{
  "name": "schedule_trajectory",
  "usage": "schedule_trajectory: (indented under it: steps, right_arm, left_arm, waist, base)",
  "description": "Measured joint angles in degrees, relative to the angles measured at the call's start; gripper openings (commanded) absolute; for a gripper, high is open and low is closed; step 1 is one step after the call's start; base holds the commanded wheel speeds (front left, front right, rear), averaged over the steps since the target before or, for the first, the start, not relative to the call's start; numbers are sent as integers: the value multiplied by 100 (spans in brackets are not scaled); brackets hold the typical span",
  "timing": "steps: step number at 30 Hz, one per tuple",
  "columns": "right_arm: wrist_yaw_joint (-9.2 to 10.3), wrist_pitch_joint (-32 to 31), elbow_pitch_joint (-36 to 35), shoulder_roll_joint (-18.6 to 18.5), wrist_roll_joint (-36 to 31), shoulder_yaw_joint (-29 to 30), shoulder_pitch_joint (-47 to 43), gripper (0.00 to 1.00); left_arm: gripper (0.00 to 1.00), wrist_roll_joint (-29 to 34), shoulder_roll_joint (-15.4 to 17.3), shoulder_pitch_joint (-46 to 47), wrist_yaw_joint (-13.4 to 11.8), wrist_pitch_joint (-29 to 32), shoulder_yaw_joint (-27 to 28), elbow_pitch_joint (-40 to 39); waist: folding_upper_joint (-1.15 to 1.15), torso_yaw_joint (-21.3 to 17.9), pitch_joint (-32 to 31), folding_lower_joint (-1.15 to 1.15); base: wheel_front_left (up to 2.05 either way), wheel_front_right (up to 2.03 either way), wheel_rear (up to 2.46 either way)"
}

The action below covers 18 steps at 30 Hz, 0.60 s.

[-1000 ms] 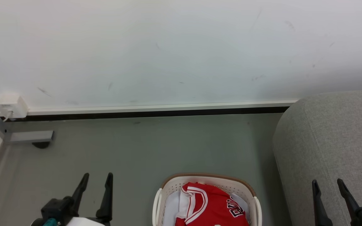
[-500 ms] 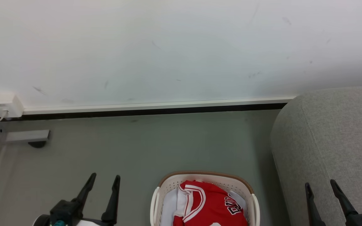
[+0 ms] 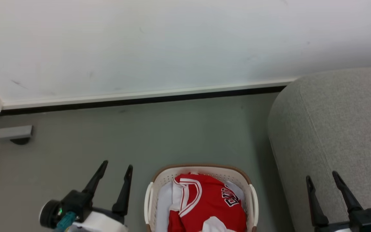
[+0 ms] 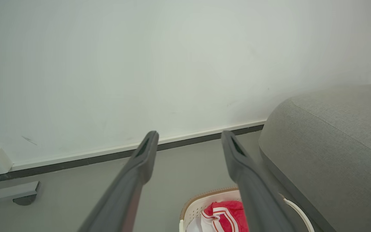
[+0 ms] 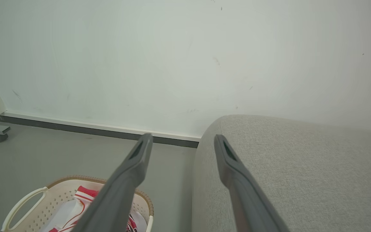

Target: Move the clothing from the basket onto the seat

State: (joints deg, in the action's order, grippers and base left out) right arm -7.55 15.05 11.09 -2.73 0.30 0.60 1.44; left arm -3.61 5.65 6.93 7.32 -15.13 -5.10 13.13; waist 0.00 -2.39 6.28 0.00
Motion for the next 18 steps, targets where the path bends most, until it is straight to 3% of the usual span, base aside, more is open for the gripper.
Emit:
schedule_trajectory:
  steps: [6, 18]
  right_arm:
    - [0, 5, -147, -3, 155, -120, 248, 100]
    - [0, 12, -746, -11, 798, -736, 1280, 100]
  left_arm:
    - [100, -134, 137, 472, 19, 0, -525, 215]
    - [100, -420, 1024, 2194, 21, 0, -2252, 1562]
  waist:
    - [0, -156, 367, 0]
    - [0, -772, 1911, 1]
  base:
    - [0, 0, 0]
    - [0, 0, 0]
